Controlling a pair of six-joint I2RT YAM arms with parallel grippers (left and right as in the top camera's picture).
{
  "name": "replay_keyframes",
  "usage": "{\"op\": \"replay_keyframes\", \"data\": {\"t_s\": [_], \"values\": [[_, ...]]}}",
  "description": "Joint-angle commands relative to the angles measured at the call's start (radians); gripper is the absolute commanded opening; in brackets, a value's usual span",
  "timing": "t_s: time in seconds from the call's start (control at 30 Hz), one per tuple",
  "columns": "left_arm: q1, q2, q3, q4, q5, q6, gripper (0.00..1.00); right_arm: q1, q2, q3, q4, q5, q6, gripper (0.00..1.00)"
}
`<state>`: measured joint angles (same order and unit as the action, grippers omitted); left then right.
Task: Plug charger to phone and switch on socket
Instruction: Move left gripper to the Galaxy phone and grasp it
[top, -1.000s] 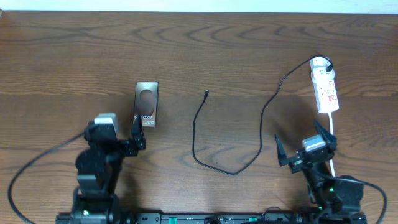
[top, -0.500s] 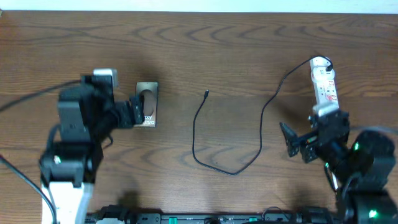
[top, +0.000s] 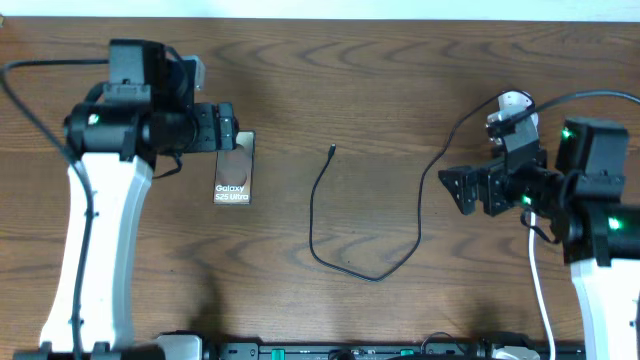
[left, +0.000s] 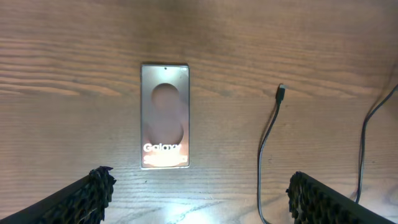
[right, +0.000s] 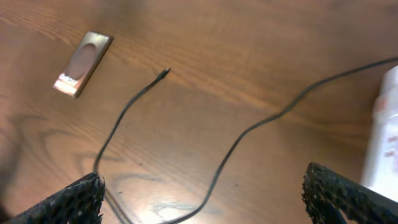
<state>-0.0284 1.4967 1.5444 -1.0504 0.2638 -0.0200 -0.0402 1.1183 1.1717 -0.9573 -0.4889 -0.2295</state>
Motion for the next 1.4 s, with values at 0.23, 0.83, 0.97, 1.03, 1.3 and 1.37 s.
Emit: {"op": "replay_keyframes", "data": {"t_s": [0.23, 0.83, 0.97, 1.03, 1.3, 1.37], "values": [[-0.029, 0.261, 0.005, -0.014, -0.119, -0.003, 0.91, 0.006, 0.092, 0.018, -0.023, -0.063, 0.049, 0.99], [-0.063, 0.542, -0.019, 0.121, -0.229, -0.064, 0.91, 0.007, 0.096, 0.018, -0.027, -0.01, 0.049, 0.99], [-0.067, 0.542, -0.048, 0.164, -0.227, -0.063, 0.91, 0.007, 0.096, 0.018, -0.027, -0.007, 0.049, 0.99], [-0.067, 0.542, -0.07, 0.189, -0.227, -0.063, 0.91, 0.007, 0.096, 0.018, -0.027, -0.006, 0.049, 0.99], [-0.067, 0.542, -0.141, 0.277, -0.212, -0.03, 0.91, 0.007, 0.096, 0.018, -0.036, 0.027, 0.049, 0.99], [-0.067, 0.542, -0.142, 0.279, -0.197, -0.017, 0.91, 0.007, 0.096, 0.018, -0.036, 0.027, 0.049, 0.99]]}}
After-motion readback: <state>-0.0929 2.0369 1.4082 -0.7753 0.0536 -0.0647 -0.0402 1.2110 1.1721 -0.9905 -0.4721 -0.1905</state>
